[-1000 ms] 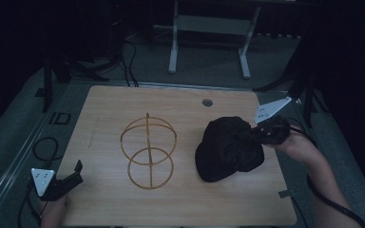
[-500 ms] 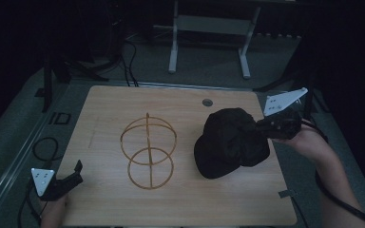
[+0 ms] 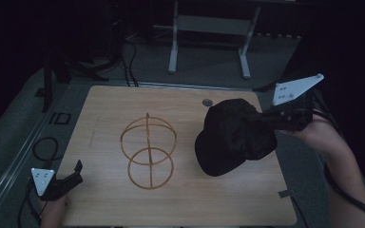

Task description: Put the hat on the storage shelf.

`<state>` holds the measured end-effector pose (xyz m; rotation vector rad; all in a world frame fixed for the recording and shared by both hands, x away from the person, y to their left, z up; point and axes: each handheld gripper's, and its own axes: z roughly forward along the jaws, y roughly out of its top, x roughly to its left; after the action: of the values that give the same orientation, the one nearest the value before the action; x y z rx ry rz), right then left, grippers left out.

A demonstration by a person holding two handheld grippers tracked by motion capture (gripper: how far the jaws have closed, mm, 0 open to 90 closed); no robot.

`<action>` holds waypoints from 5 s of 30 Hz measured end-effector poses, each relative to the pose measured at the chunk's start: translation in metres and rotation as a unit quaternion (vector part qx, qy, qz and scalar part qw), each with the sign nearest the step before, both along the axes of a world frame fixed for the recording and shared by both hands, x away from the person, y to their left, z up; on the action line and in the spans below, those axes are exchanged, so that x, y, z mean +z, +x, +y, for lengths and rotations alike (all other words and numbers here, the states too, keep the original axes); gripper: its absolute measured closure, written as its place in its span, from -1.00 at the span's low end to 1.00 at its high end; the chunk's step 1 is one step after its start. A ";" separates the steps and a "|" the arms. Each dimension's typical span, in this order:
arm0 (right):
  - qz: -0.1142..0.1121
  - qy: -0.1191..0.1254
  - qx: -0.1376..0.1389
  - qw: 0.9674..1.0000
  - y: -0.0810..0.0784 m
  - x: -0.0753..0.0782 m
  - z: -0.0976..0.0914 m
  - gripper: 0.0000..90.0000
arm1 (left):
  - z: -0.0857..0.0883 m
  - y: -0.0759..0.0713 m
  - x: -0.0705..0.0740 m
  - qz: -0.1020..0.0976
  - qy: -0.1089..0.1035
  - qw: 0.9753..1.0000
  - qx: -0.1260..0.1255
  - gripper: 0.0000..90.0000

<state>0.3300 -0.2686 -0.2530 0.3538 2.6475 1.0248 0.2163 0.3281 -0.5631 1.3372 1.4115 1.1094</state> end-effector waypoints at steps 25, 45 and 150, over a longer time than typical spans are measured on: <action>-0.068 0.030 0.023 0.997 -0.027 0.097 0.025 0.99 | 0.000 0.000 0.000 0.000 0.001 1.000 0.001 -0.96; -0.079 0.079 0.102 0.988 -0.030 0.119 0.094 1.00 | 0.000 0.000 0.000 -0.001 0.000 1.000 -0.002 -0.96; 0.079 0.065 0.074 0.992 0.057 -0.081 0.165 -0.65 | 0.000 -0.001 0.000 -0.005 0.001 1.000 -0.007 -0.96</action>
<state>0.3870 -0.1036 -0.3339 0.2788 2.7897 1.2680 0.2156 0.3279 -0.5633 1.3392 1.3926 1.1061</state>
